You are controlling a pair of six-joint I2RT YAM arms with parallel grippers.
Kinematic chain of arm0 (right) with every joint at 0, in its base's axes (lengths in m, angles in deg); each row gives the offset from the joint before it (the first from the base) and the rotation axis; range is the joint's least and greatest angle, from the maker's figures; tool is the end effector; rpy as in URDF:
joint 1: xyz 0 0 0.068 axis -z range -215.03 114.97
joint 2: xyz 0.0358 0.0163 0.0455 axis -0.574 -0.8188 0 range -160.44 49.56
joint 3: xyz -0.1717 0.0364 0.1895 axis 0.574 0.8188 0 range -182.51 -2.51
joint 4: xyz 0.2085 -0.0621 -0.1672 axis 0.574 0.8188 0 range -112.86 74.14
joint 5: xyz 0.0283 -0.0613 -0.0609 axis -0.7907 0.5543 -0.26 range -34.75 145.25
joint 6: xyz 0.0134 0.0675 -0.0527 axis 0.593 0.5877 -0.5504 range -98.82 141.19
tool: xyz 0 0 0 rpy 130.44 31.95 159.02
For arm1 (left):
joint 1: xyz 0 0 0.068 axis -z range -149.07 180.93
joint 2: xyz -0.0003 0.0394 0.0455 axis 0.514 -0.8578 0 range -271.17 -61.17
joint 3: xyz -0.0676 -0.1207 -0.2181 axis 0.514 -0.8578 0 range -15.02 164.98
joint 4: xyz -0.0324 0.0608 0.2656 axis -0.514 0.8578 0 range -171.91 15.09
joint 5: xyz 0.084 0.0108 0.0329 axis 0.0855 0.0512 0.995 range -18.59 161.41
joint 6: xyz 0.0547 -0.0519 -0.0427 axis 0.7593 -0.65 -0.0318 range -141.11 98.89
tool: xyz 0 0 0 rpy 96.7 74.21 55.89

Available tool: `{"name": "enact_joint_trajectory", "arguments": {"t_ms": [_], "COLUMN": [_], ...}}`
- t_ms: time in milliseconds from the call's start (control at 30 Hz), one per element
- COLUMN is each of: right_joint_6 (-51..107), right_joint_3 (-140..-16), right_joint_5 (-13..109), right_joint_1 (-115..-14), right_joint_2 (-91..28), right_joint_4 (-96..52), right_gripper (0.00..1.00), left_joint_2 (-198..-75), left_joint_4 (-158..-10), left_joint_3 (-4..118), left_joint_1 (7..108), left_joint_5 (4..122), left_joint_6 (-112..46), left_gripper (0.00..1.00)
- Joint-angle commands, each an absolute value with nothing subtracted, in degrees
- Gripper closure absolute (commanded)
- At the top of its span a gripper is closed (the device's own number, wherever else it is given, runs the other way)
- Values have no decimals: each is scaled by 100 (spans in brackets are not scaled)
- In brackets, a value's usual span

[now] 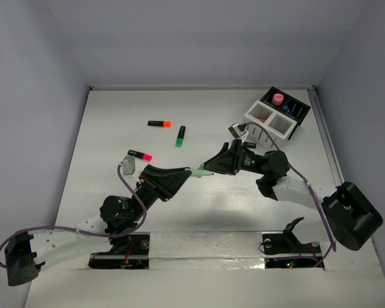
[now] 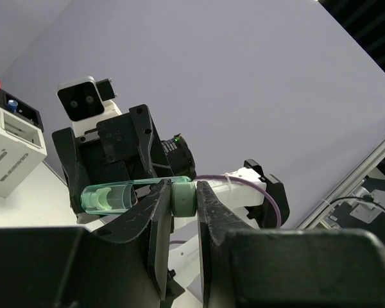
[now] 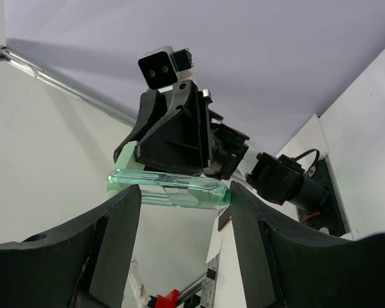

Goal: Sort the stationery into containers
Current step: Close the pen cap on the pen.

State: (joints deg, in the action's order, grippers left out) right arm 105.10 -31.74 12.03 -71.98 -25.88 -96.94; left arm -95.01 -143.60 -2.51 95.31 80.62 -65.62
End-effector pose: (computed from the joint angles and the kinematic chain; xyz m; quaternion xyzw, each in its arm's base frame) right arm 0.2038 0.2190 0.2699 -0.0982 0.5657 0.7864 0.2277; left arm 0.0933 -0.1660 0.3108 0.0004 0.4247 -0.7164 0.5535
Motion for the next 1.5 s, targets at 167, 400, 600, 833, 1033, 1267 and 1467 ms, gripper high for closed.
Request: {"name": "enact_joint_trajectory", "arguments": {"t_ms": [167,400,600,833,1033,1267,1467], "right_joint_6": [10486,10486,10486,10442,10372,10292,10231], "right_joint_3": [-3037,-3002,-2984,-2958,-2940,-2940,-2931], "right_joint_5": [1429,1438,1447,1420,1394,1315,1288], "right_joint_1": [-7256,-7256,-7256,-7256,-7256,-7256,-7256], "right_joint_2": [-2295,-2163,-2145,-2092,-2049,-1961,-1838], "right_joint_4": [-12121,-12121,-12130,-12112,-12112,-12112,-12112], "right_gripper": [40,52,60,73,77,65,65], "left_joint_2": [-9167,-9140,-9123,-9149,-9228,-9237,-9342], "left_joint_4": [-14616,-14589,-14580,-14598,-14607,-14607,-14624], "left_joint_3": [-333,-377,-421,-456,-483,-509,-535], "left_joint_1": [9500,9500,9500,9500,9500,9500,9500], "left_joint_5": [8125,8160,8204,8310,8354,8398,8424], "left_joint_6": [-6470,-6453,-6470,-6488,-6497,-6540,-6619], "left_gripper": [100,100,100,100,100,100,100]}}
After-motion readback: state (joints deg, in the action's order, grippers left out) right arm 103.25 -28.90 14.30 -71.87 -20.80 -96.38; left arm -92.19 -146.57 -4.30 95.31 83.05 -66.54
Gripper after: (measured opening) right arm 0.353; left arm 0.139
